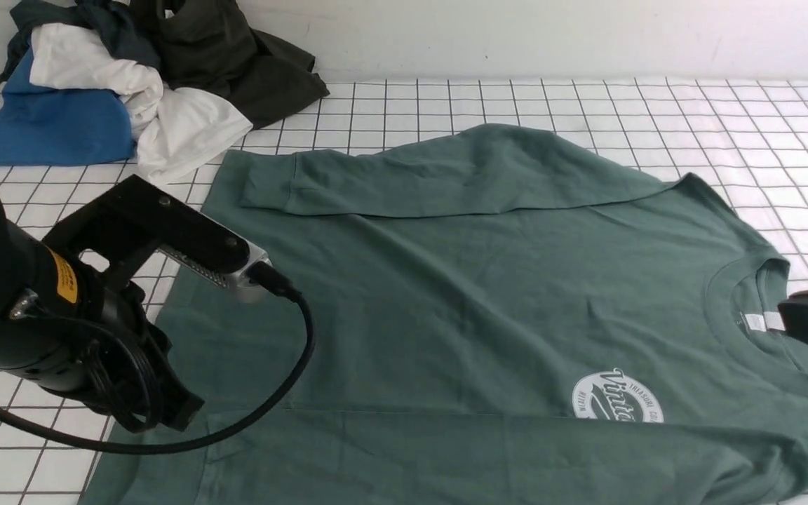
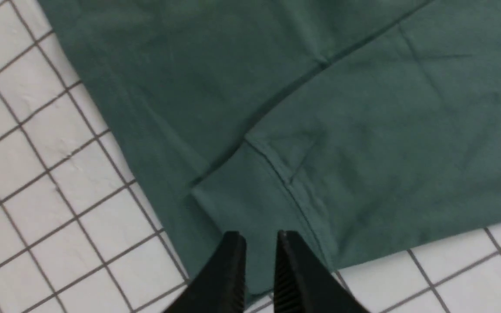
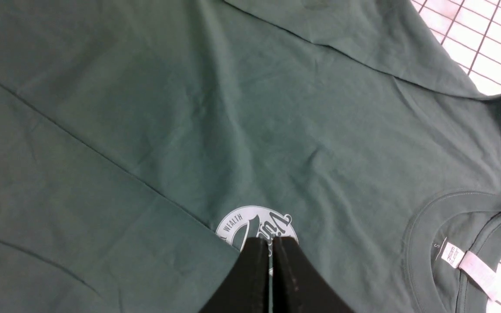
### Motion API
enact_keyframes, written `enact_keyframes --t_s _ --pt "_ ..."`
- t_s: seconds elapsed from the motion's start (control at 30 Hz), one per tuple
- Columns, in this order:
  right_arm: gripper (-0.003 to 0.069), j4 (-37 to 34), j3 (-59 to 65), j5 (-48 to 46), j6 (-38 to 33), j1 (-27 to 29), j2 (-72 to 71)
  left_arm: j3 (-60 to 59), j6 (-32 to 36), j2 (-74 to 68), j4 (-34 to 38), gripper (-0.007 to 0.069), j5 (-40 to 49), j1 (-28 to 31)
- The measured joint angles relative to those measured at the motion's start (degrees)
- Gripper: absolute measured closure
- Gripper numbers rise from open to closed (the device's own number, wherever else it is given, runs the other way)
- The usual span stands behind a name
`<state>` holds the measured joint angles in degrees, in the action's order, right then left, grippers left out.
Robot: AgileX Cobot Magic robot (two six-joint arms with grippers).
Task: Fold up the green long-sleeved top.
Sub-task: Use the left arm to clamp the cuff closest to it
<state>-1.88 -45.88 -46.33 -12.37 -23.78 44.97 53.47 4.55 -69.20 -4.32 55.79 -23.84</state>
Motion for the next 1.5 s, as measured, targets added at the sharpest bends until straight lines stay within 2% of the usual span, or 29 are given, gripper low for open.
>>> enact_keyframes --t_s 0.3,0.5,0.7,0.83,0.93,1.03,1.07,1.17,1.3,1.5 --pt "0.0647 1.88 0.48 -1.38 1.59 0.0 -3.29 0.0 -2.52 0.0 -1.53 0.0523 0.05 -1.05" --pt "0.0647 4.22 1.77 -1.44 4.76 -0.62 -4.77 0.28 -2.54 -0.57 -2.27 0.0514 -0.52 -4.29" --pt "0.0647 8.36 2.62 -0.88 8.19 -2.3 -4.97 0.28 -7.63 -3.24 -6.47 0.0483 -0.45 -4.93" --pt "0.0647 11.06 3.42 -0.81 12.37 -2.3 -4.69 0.28 -9.64 -5.49 -7.55 0.0424 -0.21 -4.93" --pt "0.0647 11.91 3.4 0.14 13.1 -2.3 -4.52 0.28 -9.9 -7.55 -8.21 0.0347 -0.04 -4.93" --pt "0.0647 11.9 3.34 0.67 13.57 -2.3 -3.69 0.28 -10.07 -10.12 -8.13 0.0269 -0.04 -3.16" --pt "0.0647 11.9 3.27 0.67 13.63 -2.3 -3.57 0.28 -10.07 -10.12 -8.06 0.0264 -0.04 -2.93" --pt "0.0647 12.53 2.16 -0.1 14.58 -3.31 -0.13 0.28 -10.07 -13.85 -6.06 0.0201 -0.39 2.67" --pt "0.0647 14.74 -0.01 -2.58 15.14 -6.04 5.28 0.23 -8.02 -16.61 -1.63 0.0188 -0.54 6.4" --pt "0.0647 15.56 -3.33 -6.26 17.43 -7.92 13.72 0.23 -5.11 -17.75 2.89 0.0188 -0.48 6.63"
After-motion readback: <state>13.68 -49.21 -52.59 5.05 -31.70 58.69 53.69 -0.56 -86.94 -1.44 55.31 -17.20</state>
